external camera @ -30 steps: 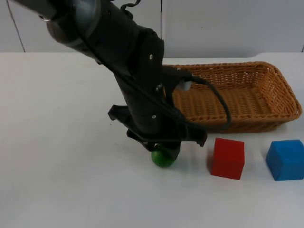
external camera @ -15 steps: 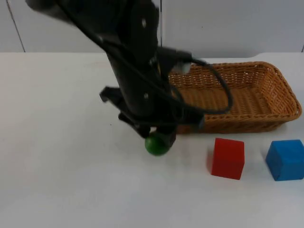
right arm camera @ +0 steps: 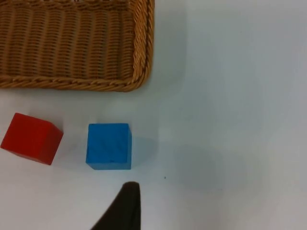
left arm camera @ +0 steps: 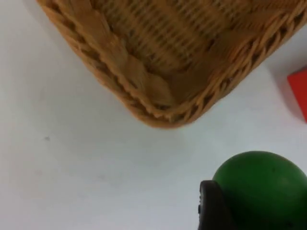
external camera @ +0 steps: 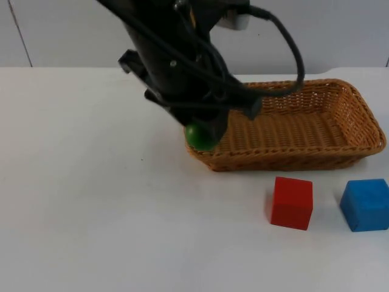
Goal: Place all geometric objects except the red cube into the basket.
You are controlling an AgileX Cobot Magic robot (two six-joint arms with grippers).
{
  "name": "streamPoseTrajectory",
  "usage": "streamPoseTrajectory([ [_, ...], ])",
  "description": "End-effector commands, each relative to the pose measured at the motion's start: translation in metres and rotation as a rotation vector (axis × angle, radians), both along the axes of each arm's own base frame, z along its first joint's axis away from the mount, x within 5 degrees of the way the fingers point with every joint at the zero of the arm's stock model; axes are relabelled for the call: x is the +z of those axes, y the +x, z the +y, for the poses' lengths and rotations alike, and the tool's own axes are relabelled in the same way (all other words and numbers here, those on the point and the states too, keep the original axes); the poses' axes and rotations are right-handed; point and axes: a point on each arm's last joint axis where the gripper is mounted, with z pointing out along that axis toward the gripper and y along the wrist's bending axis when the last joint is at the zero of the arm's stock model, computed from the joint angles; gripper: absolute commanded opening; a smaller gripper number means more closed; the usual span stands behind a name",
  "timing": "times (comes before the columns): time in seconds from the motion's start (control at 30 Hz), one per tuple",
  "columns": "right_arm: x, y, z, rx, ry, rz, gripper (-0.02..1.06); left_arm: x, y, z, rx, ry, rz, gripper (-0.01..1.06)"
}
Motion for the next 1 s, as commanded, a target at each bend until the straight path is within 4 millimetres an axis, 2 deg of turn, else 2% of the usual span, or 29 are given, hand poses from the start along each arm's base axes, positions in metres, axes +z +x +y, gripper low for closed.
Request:
streamPoseTrajectory([
  [0.0, 0.002, 0.000, -0.001, -0.005, 0.002, -0.009, 1.05, 0.011, 0.009, -0.005, -0.012, -0.038, -0.081, 0.26],
  [0.13, 0.002, 0.000, -0.001, -0.005, 0.002, -0.009, 1.05, 0.019, 0.028, -0.015, -0.025, -0.069, -0.164, 0.26],
  [0.23, 0.002, 0.000, -0.001, -0.005, 0.002, -0.009, 1.05, 0.012, 0.051, -0.028, -0.033, -0.072, -0.189, 0.26],
  [0.27, 0.002, 0.000, -0.001, -0.005, 0.002, -0.009, 1.05, 0.012, 0.051, -0.028, -0.033, -0.072, -0.189, 0.26],
  [0.4, 0.002, 0.000, -0.001, -0.005, -0.002, -0.009, 1.05, -0.014, 0.078, -0.046, -0.054, -0.034, -0.202, 0.26],
  [0.43, 0.002, 0.000, -0.001, -0.005, -0.002, -0.009, 1.05, -0.014, 0.078, -0.046, -0.054, -0.034, -0.202, 0.26],
  [0.57, 0.002, 0.000, -0.001, -0.005, -0.002, -0.009, 1.05, -0.044, 0.091, -0.053, -0.070, 0.023, -0.180, 0.26],
  [0.67, 0.002, 0.000, -0.001, -0.005, -0.002, -0.009, 1.05, -0.058, 0.093, -0.053, -0.081, 0.049, -0.175, 0.27],
  [0.73, 0.001, -0.001, -0.001, -0.005, -0.002, -0.006, 1.05, -0.066, 0.094, -0.053, -0.089, 0.068, -0.171, 0.34],
  [0.77, 0.001, -0.001, -0.001, -0.005, -0.002, -0.004, 1.05, -0.070, 0.093, -0.052, -0.090, 0.079, -0.158, 0.44],
  [0.8, 0.001, -0.001, -0.001, -0.005, -0.002, -0.004, 1.05, -0.070, 0.093, -0.052, -0.090, 0.079, -0.158, 0.44],
  [0.83, 0.001, -0.001, -0.001, -0.005, -0.002, -0.004, 1.05, -0.071, 0.093, -0.052, -0.089, 0.086, -0.149, 0.53],
  [0.87, 0.001, -0.001, -0.001, -0.005, -0.002, -0.004, 1.05, -0.071, 0.093, -0.051, -0.089, 0.089, -0.146, 0.56],
  [0.97, 0.001, -0.001, -0.001, -0.005, -0.002, -0.004, 1.05, -0.070, 0.091, -0.050, -0.087, 0.103, -0.129, 0.80],
])
